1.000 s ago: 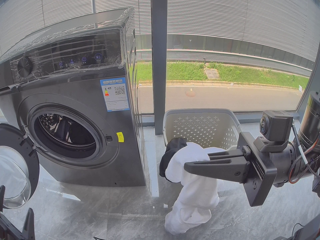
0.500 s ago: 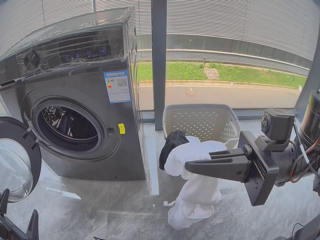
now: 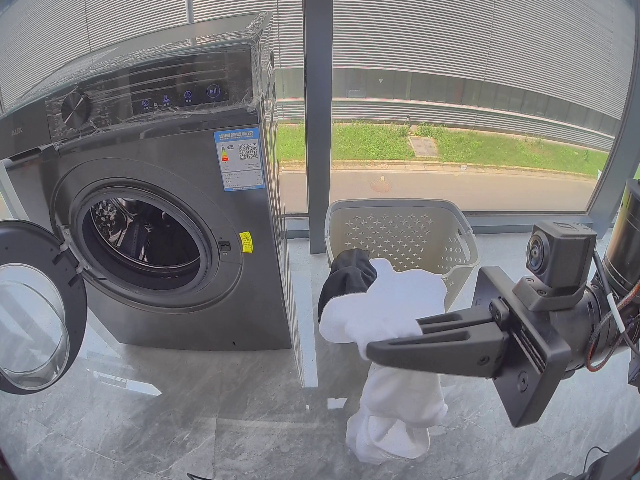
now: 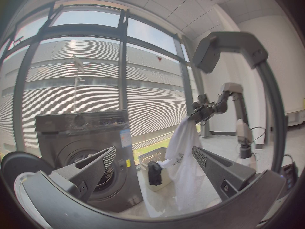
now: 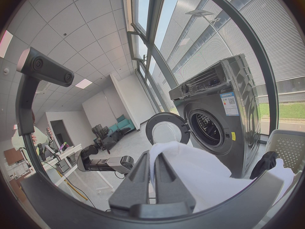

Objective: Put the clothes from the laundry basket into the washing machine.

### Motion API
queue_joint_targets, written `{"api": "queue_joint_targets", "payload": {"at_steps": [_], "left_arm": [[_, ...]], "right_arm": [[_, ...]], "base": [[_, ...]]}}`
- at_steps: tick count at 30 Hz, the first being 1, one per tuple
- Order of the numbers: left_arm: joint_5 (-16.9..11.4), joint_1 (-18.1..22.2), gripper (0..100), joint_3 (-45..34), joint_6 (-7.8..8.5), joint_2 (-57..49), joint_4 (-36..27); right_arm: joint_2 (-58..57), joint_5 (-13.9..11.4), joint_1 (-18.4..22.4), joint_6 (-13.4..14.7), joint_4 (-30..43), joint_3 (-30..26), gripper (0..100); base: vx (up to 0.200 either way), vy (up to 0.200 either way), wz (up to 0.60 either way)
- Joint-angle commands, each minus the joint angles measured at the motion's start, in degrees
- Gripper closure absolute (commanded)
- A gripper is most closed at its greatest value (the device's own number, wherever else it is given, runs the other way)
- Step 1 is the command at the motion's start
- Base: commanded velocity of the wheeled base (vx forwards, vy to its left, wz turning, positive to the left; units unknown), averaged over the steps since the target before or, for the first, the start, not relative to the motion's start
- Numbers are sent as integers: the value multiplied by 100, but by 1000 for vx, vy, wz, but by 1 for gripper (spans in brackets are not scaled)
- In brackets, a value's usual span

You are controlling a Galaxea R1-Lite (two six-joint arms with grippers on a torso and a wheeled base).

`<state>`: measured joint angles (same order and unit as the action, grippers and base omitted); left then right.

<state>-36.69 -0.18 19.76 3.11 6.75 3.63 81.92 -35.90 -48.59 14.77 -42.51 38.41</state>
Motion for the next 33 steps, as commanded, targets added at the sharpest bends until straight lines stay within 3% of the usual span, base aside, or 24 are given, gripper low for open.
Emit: {"api": "queue_joint_targets", "payload": {"at_steps": [1,2,3,4,10,13,14,15,16,19,23,25,28,33], "left_arm": [[-1868,-96,0,1671,67,2427,-170],[-2316,-105,0,1926,252,2831,-144],[-2509,-122,0,2128,419,3183,-135],[-2518,-175,0,2190,480,3368,-126],[-2509,-852,0,1953,489,3552,-108],[-2509,-1397,0,1733,489,3640,-135],[-2509,-1397,0,1733,489,3640,-135],[-2492,-1801,0,1592,507,3860,-135],[-2483,-1827,0,1592,507,3869,-126],[-2131,-2478,0,1425,533,4343,-108],[-1279,-3251,0,1329,603,4809,103],[-980,-3664,0,1293,577,5064,428],[-919,-4007,0,1293,577,5539,990],[-919,-4113,0,1329,577,6136,1720]], "right_arm": [[166,-92,-652,17,-3,61,100],[184,-84,-819,25,-3,70,100],[184,-49,-1012,25,-3,79,100],[166,-22,-1144,34,-3,79,100],[-18,312,-1566,105,6,44,100],[-53,365,-1618,122,15,26,100],[-53,365,-1618,122,15,26,100],[-45,365,-1610,131,15,44,100],[-45,365,-1618,131,15,44,100],[-27,373,-1601,131,15,44,100],[-18,373,-1504,131,15,44,100],[-9,365,-1487,131,15,70,100],[-1,365,-1495,131,15,52,100],[-1,365,-1495,131,15,70,100]], "base": [[0,0,0],[0,0,0],[0,0,0],[0,0,0],[0,0,0],[0,0,0],[0,0,0],[0,0,0],[0,0,0],[0,0,0],[0,0,0],[0,0,0],[0,0,0],[0,0,0]]}}
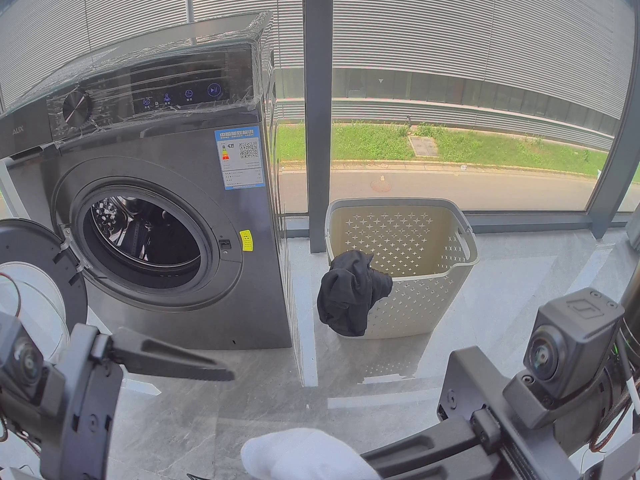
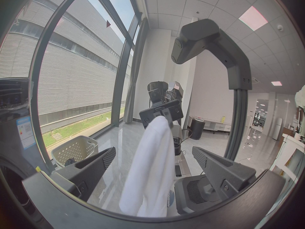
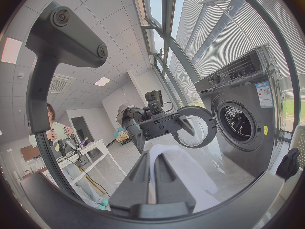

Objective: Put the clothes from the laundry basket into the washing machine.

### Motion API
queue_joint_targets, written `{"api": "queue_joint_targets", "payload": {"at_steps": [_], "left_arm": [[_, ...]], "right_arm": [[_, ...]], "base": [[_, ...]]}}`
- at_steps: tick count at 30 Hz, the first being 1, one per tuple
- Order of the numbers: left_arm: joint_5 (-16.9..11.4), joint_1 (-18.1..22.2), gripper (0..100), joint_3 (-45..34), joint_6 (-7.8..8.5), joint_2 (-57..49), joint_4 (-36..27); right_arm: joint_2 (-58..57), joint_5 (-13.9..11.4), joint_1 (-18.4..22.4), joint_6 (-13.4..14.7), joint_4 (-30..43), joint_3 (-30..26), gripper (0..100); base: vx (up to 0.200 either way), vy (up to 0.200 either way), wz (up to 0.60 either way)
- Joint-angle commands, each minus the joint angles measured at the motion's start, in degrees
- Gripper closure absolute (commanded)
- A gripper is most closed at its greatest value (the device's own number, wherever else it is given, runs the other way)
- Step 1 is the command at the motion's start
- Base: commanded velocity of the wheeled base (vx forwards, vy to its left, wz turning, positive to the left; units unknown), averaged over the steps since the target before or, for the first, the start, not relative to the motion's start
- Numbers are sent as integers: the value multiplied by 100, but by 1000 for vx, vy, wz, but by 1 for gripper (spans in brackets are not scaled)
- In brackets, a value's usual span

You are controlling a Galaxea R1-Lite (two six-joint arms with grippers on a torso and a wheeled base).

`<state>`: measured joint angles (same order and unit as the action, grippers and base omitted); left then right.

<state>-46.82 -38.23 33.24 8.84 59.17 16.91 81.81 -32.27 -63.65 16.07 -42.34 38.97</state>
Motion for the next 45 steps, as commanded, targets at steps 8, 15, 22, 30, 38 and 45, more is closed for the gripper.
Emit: {"api": "queue_joint_targets", "payload": {"at_steps": [8,15,22,30,38,45], "left_arm": [[33,-317,0,-160,30,1465,946],[33,-449,0,-116,30,1966,1623],[24,-659,0,-108,21,2160,1816],[-134,-739,100,-169,48,2239,1878],[-116,-739,100,-108,30,2309,1886],[-108,-721,100,-37,13,2344,1895]], "right_arm": [[72,-25,1,10,-3,137,100],[335,-51,-122,10,-3,383,100],[538,-60,-157,19,-3,436,100],[573,-43,-78,151,-3,427,100],[573,-34,-16,151,-3,436,100],[573,-8,1,151,-3,471,100]], "base": [[0,0,0],[0,0,0],[0,0,0],[0,0,0],[0,0,0],[0,0,0]]}}
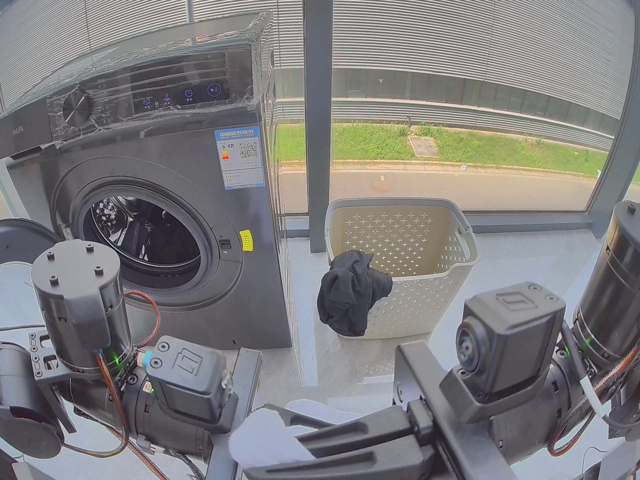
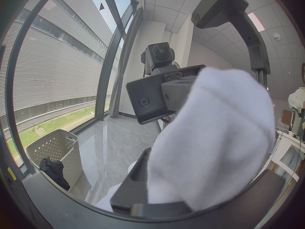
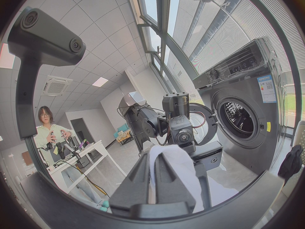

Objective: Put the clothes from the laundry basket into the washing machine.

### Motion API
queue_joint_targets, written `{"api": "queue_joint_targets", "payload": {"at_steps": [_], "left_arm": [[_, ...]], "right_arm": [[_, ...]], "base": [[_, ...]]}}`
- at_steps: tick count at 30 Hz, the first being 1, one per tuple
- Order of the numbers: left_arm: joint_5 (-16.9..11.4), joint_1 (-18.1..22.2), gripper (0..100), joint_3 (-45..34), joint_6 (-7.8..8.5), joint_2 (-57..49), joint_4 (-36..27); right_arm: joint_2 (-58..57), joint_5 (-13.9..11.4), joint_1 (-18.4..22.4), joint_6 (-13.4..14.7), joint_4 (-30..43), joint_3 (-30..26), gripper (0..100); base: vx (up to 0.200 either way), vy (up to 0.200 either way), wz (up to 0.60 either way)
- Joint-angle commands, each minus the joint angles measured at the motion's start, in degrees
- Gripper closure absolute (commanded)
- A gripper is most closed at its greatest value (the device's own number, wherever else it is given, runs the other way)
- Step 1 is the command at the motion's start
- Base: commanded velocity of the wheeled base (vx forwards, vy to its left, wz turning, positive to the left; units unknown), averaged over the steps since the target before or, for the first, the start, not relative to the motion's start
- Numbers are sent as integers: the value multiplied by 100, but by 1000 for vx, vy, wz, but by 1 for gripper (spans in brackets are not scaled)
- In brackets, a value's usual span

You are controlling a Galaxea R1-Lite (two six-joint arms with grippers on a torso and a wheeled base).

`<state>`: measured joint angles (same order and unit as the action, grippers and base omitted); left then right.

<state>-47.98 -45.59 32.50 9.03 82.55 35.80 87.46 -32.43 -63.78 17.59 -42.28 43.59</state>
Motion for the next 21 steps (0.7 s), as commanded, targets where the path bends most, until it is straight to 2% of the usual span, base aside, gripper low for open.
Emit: {"api": "queue_joint_targets", "payload": {"at_steps": [1,6,7,11,13,14,16,19,20,21], "left_arm": [[8,50,100,46,-7,6,6],[8,77,100,90,-16,15,6],[8,77,100,90,-16,15,6],[17,86,100,90,-16,24,6],[52,130,100,107,-16,24,14],[78,182,100,134,-16,24,14],[105,261,100,178,-16,24,14],[105,428,100,266,-24,33,41],[105,446,100,274,-24,41,50],[105,525,100,336,-24,112,111]], "right_arm": [[8,8,50,-1,-9,0,100],[8,0,147,-1,-9,-18,100],[8,0,155,-1,-9,-18,0],[8,26,182,-1,-9,-53,0],[-18,281,542,-10,-9,-193,0],[-27,509,806,-36,-9,-299,0],[-80,791,1377,-54,-9,-475,0],[-194,887,2291,-36,-9,-668,0],[-203,887,2353,-36,-9,-686,0],[-273,922,2608,-1,-9,-782,0]], "base": [[0,0,0],[0,0,0],[0,0,0],[0,0,0],[0,0,0],[0,0,0],[0,0,0],[0,0,0],[0,0,0],[0,0,0]]}}
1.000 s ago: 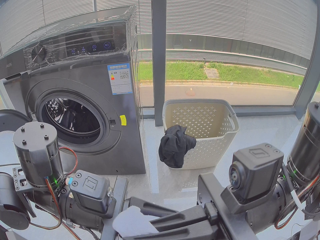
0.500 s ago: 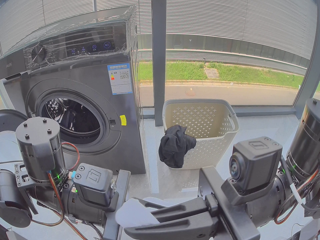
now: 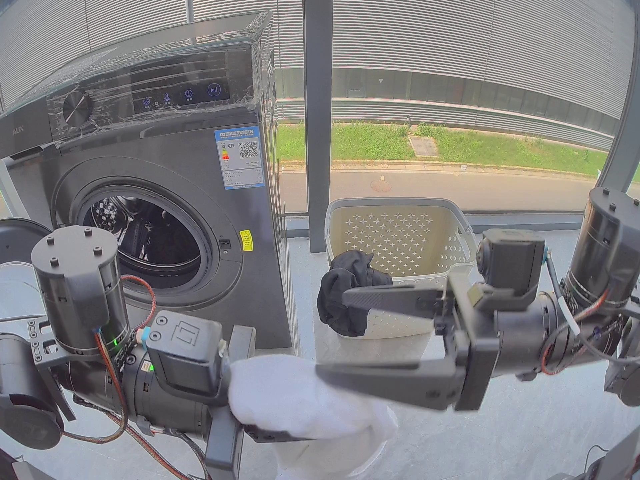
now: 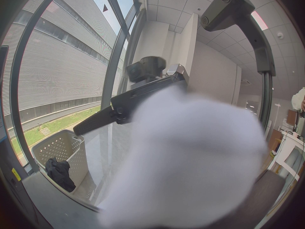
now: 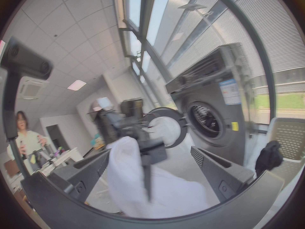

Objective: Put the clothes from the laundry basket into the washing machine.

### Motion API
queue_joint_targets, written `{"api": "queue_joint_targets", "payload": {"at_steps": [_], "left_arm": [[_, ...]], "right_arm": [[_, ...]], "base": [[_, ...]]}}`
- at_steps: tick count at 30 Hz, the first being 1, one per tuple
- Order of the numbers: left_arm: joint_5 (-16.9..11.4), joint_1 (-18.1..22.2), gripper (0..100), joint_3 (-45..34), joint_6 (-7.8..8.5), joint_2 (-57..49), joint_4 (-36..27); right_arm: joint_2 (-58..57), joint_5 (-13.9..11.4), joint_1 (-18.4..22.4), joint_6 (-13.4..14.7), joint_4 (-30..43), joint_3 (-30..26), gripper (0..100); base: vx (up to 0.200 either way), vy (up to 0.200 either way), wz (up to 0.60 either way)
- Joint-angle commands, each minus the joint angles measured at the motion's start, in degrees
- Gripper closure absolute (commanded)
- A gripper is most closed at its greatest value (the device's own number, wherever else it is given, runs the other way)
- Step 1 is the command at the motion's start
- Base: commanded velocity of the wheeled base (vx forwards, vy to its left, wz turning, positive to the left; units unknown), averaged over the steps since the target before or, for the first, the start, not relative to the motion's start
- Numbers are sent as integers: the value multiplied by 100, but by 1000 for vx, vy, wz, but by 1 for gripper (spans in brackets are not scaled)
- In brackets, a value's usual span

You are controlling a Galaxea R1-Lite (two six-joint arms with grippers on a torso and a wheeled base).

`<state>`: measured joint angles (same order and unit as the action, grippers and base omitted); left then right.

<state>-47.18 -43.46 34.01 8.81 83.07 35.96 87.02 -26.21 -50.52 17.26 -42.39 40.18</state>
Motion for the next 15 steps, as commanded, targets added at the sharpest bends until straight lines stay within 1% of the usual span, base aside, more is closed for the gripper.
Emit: {"api": "queue_joint_targets", "payload": {"at_steps": [1,3,4,5,6,7,8,9,11,12,13,15], "left_arm": [[24,338,100,220,-2,87,130],[33,470,100,440,-38,210,315],[42,549,100,624,-126,315,447],[42,558,100,677,-161,333,482],[77,567,100,809,-257,395,552],[104,575,100,862,-310,412,587],[183,593,100,949,-407,465,649],[244,593,100,1020,-468,509,693],[297,593,100,1108,-539,597,781],[297,593,100,1108,-539,597,781],[323,593,100,1204,-565,676,930],[332,593,100,1248,-565,702,1009]], "right_arm": [[-255,301,1352,40,2,-476,0],[-414,266,1659,58,-33,-696,0],[-572,204,1888,58,-33,-880,0],[-616,169,1940,58,-33,-933,0],[-765,-25,2081,58,-33,-1126,0],[-818,-148,2125,58,-33,-1223,0],[-950,-429,2195,5,-33,-1452,0],[-1038,-631,2213,-21,-33,-1645,0],[-1117,-877,2195,-74,-33,-1979,0],[-1117,-877,2195,-74,-33,-1979,0],[-1082,-1088,2107,-206,-33,-2295,0],[-1011,-1176,2055,-276,-33,-2410,0]], "base": [[0,0,0],[0,0,0],[0,0,0],[0,0,0],[0,0,0],[0,0,0],[0,0,0],[0,0,0],[0,0,0],[0,0,0],[0,0,0],[0,0,0]]}}
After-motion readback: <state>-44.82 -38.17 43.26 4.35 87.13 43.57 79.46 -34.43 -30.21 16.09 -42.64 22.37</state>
